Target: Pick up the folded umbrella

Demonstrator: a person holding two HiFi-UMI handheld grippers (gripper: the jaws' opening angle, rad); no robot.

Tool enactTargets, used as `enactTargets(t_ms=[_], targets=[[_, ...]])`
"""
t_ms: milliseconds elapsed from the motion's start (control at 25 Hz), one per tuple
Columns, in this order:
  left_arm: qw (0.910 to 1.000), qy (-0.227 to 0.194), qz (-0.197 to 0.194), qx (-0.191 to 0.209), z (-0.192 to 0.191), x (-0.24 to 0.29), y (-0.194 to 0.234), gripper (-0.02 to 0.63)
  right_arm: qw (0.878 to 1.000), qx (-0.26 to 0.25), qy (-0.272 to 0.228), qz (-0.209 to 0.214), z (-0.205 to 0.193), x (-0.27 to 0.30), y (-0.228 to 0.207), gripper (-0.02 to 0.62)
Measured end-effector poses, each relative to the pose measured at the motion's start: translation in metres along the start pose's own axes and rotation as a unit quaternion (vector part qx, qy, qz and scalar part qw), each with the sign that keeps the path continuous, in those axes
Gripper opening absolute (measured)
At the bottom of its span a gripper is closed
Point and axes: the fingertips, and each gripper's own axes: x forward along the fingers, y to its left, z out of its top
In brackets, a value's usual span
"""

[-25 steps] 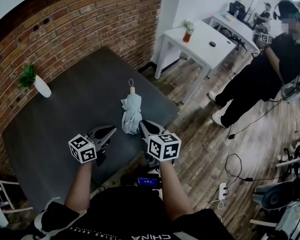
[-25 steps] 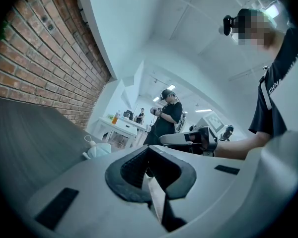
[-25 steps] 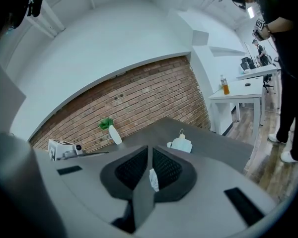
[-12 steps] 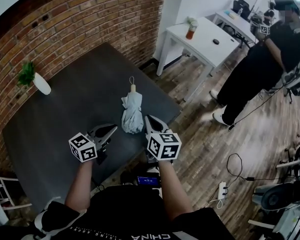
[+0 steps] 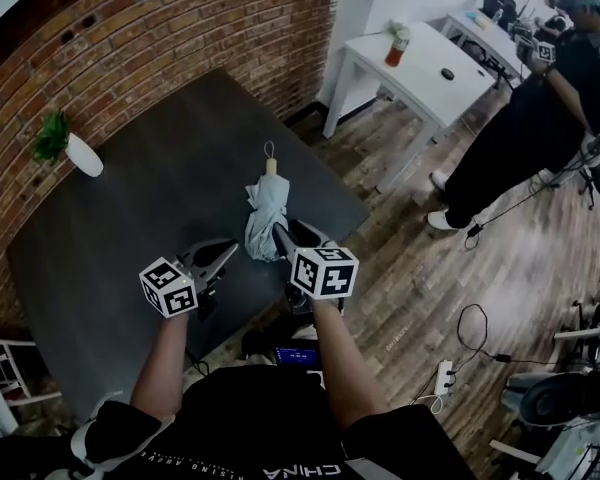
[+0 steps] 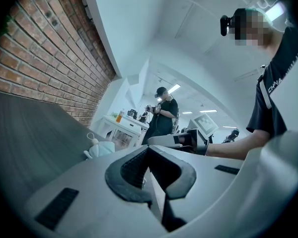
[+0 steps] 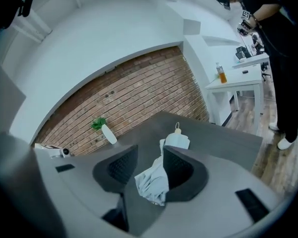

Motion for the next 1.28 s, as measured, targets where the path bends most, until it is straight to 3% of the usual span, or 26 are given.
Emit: enactTargets(t_ms=[280, 480, 640, 800, 1280], targets=[[0.9987, 0.015, 0.048, -0.005, -0.012, 0.007, 0.027, 0.002, 0.998, 0.003, 0.06, -0.03, -0.017, 0.037, -0.021, 0.279], [0.9977, 0.028, 0.061, -0.008, -0.021, 0.012, 0.038, 0.002, 0.994, 0.009, 0.092, -0.049, -0.034, 0.069, -0.034, 0.345], [0.997, 0.029, 0.071, -0.012, -0.022, 0.01, 0.046, 0.002, 0.991, 0.01, 0.114, -0.067, -0.043, 0.09, -0.04, 0.345], [0.9961, 0.03, 0.08, -0.018, -0.025, 0.006, 0.052, 0.002, 0.986, 0.005, 0.137, -0.094, -0.052, 0.106, -0.048, 0.423], [0.9941, 0.026, 0.096, -0.044, -0.036, 0.002, 0.061, 0.002, 0.971, 0.017, 0.224, -0.085, -0.092, 0.139, -0.051, 0.422]])
